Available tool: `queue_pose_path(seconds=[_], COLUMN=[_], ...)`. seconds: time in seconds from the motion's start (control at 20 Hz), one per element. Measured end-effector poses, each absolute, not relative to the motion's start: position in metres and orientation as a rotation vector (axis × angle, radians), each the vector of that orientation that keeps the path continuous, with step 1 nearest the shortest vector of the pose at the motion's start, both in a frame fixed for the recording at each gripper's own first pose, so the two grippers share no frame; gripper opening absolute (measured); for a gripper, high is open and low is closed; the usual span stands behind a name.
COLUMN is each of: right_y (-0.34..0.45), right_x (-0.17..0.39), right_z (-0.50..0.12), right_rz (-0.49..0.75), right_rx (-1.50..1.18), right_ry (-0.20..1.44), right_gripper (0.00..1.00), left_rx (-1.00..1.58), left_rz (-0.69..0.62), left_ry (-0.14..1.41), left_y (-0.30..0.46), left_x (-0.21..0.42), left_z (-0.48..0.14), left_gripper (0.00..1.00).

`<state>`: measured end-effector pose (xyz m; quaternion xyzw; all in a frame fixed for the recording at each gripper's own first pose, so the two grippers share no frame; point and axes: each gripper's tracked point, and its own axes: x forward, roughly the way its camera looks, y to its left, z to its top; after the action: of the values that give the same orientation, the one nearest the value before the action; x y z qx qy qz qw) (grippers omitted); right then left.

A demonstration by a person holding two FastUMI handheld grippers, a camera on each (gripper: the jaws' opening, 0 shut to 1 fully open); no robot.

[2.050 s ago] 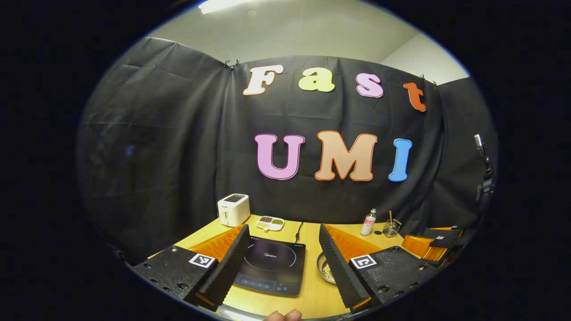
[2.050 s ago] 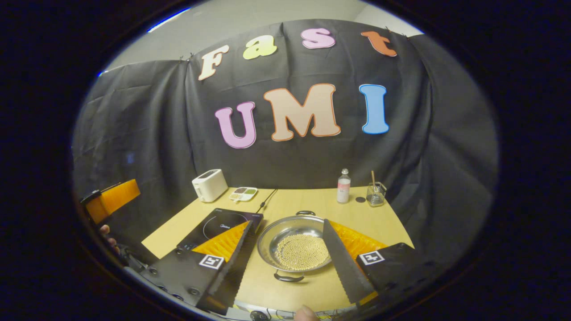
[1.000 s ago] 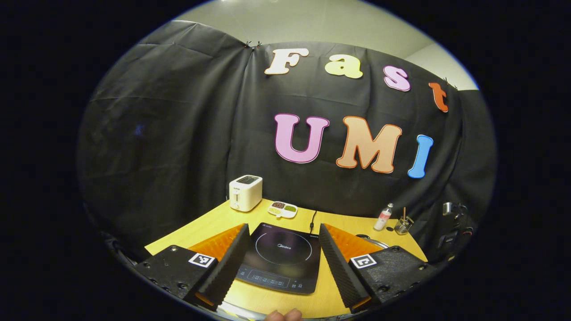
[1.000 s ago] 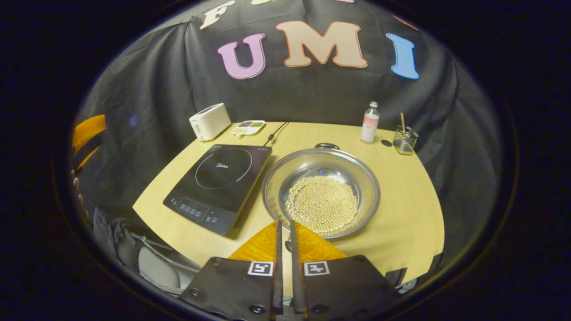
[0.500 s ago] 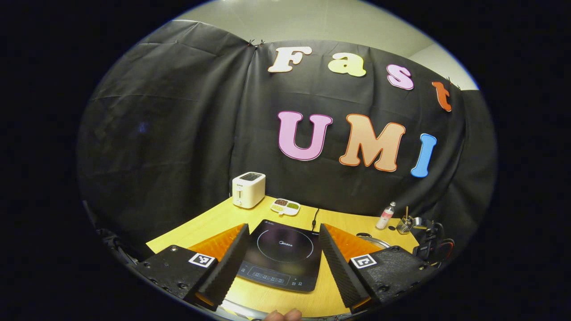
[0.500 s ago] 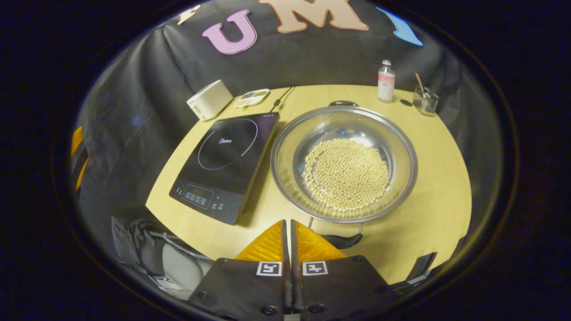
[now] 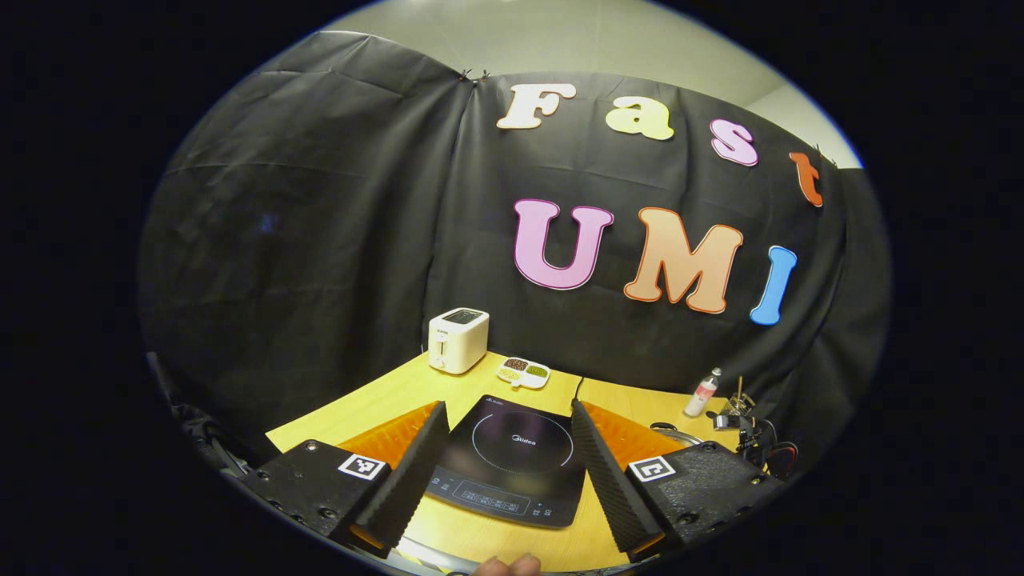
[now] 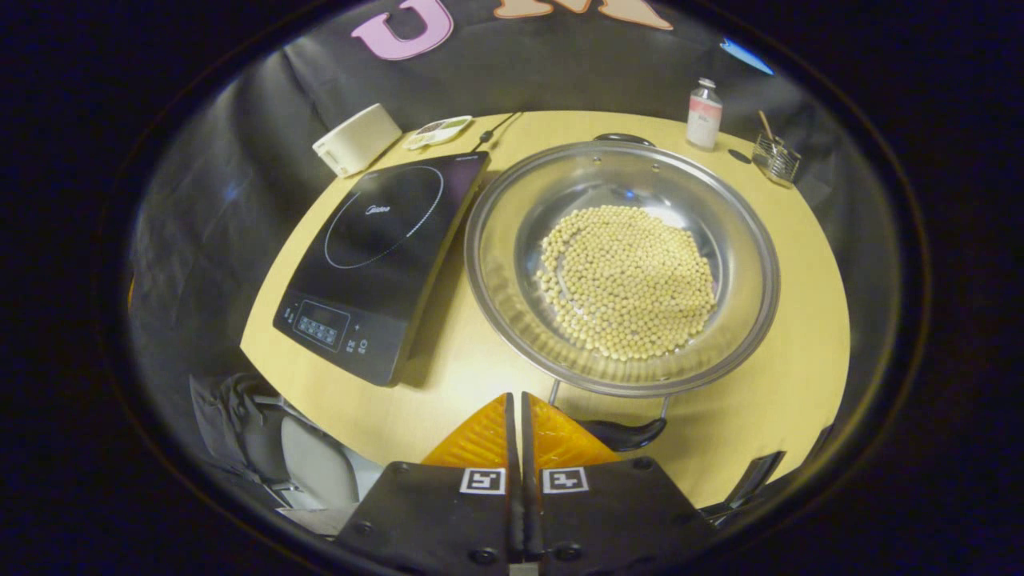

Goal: First push the handle of the pot to place it horizontally, then grasp the pot with both hands and set it on the induction cooktop.

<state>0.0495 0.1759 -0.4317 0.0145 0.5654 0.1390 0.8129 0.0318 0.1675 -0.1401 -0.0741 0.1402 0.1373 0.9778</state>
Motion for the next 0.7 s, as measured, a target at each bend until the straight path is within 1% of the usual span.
queue_pose_path(seconds=[0.05,0.1,0.2,0.25,0.4,0.45,0.5,0.55,0.6,0.65,0.7], right_y=[0.174,0.172,0.166,0.162,0.145,0.141,0.135,0.130,0.125,0.120,0.114], right_x=[0.049,0.050,0.054,0.057,0.062,0.060,0.061,0.062,0.063,0.063,0.065], right_z=[-0.431,-0.431,-0.431,-0.431,-0.433,-0.433,-0.434,-0.435,-0.435,-0.436,-0.436], right_rz=[0.293,0.289,0.271,0.260,0.240,0.234,0.231,0.228,0.227,0.225,0.224], right_rx=[0.042,0.061,0.081,0.083,0.085,0.085,0.081,0.074,0.066,0.059,0.053], right_ry=[1.211,1.218,1.222,1.221,1.224,1.228,1.228,1.229,1.230,1.231,1.232], right_gripper=[0.03,0.03,0.02,0.03,0.02,0.00,0.00,0.03,0.00,0.00,0.00], left_rx=[-0.150,-0.150,-0.152,-0.152,-0.149,-0.145,-0.142,-0.142,-0.143,-0.143,-0.141], left_rz=[0.279,0.280,0.282,0.283,0.282,0.282,0.283,0.284,0.286,0.288,0.291], left_ry=[0.283,0.285,0.289,0.290,0.289,0.290,0.289,0.289,0.291,0.291,0.292], left_y=[0.168,0.167,0.168,0.167,0.163,0.163,0.163,0.161,0.160,0.156,0.155], left_x=[0.031,0.032,0.034,0.035,0.036,0.034,0.035,0.035,0.035,0.038,0.039], left_z=[-0.141,-0.142,-0.143,-0.144,-0.144,-0.145,-0.145,-0.145,-0.145,-0.146,-0.146], left_gripper=[0.95,0.99,0.99,0.95,0.95,1.00,0.95,0.95,0.93,0.90,0.95])
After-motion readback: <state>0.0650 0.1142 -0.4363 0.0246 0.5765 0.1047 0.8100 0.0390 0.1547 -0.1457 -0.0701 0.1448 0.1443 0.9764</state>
